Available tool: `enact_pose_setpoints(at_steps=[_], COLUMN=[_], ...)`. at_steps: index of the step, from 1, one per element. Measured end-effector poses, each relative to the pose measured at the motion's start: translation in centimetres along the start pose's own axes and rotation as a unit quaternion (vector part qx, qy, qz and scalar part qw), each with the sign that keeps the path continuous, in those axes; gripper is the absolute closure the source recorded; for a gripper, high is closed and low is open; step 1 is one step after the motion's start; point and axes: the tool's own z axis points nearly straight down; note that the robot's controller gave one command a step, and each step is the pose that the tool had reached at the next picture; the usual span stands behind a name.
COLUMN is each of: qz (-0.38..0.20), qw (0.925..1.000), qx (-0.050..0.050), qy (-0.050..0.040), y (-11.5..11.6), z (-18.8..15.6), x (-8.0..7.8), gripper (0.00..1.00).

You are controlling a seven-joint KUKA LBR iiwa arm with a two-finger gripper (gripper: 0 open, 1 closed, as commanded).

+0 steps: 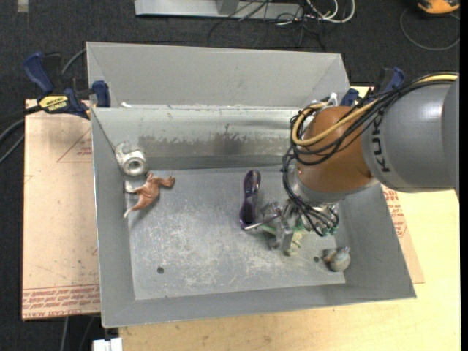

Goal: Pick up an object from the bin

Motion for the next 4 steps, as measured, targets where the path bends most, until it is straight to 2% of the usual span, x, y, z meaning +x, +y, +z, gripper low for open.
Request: enact_pose_setpoints(at_steps=[1,2,4], qz=[0.0,0.0,0.001], qw=[1.0,1.0,1.0], qx=[0.0,-0.001,0.0], qy=[0.0,0.0037,0.0008], y=[0.0,0.1,0.1], z=[0.0,-0.8,-4.5], x=[0.0,0.2,0.1], gripper=[1.0,1.0,1.0])
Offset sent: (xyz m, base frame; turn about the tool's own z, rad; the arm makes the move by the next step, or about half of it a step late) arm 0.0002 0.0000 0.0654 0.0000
